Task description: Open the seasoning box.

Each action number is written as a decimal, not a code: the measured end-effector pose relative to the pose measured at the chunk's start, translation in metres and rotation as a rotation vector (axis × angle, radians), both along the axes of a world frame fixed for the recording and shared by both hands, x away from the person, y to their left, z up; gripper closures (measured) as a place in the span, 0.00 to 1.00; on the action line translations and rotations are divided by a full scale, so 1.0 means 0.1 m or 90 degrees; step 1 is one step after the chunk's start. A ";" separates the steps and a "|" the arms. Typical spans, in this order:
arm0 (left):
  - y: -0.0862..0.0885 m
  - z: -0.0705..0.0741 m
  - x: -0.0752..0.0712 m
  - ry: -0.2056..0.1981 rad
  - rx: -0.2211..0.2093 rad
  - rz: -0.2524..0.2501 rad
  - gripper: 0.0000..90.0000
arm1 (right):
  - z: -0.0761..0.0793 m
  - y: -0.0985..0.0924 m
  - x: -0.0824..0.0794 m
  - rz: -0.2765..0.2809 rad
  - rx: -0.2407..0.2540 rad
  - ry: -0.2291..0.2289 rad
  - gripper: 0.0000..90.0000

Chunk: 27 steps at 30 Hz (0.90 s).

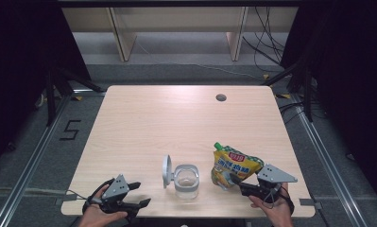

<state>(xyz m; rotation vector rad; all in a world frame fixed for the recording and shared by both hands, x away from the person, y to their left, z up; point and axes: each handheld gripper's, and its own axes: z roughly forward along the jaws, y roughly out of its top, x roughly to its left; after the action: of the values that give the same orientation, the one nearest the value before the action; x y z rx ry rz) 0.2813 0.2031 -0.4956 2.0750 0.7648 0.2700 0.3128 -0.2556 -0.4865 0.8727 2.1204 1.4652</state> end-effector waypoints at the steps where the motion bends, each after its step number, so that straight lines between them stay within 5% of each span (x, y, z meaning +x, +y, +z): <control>1: 0.01 0.00 0.00 0.002 0.007 0.000 0.34 | -0.01 0.01 0.01 -0.001 0.011 0.003 0.43; 6: -0.01 0.00 0.00 0.005 0.001 -0.002 0.34 | -0.06 0.04 0.10 0.022 0.043 -0.014 0.42; 9: -0.01 -0.01 0.00 0.003 -0.001 -0.003 0.34 | -0.07 0.07 0.13 0.029 0.042 -0.039 0.41; 10: -0.01 -0.01 -0.01 0.000 -0.004 0.000 0.34 | -0.09 0.09 0.15 0.029 0.058 -0.067 0.41; 11: -0.01 -0.01 -0.01 -0.001 -0.004 0.000 0.34 | -0.09 0.09 0.14 0.028 0.058 -0.055 0.41; 14: -0.02 -0.01 -0.01 0.005 -0.006 0.002 0.34 | -0.10 0.11 0.18 0.037 0.061 -0.075 0.42; 18: -0.02 -0.02 -0.01 0.004 0.004 -0.003 0.34 | -0.12 0.11 0.18 0.030 0.064 -0.072 0.42; 19: -0.01 -0.01 0.00 0.004 0.015 -0.008 0.34 | -0.14 0.12 0.19 0.040 0.089 -0.065 0.42; 21: -0.03 -0.03 0.00 0.003 -0.004 -0.005 0.34 | -0.16 0.11 0.19 0.031 0.077 -0.066 0.42; 27: -0.03 -0.02 -0.01 0.006 0.005 -0.008 0.34 | -0.25 0.12 0.23 0.026 0.074 -0.046 0.40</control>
<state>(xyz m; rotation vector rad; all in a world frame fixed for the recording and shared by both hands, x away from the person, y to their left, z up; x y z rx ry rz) 0.2803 0.2003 -0.4976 2.0886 0.7571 0.2572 0.3354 -0.2434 -0.5112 0.8091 2.0285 1.6288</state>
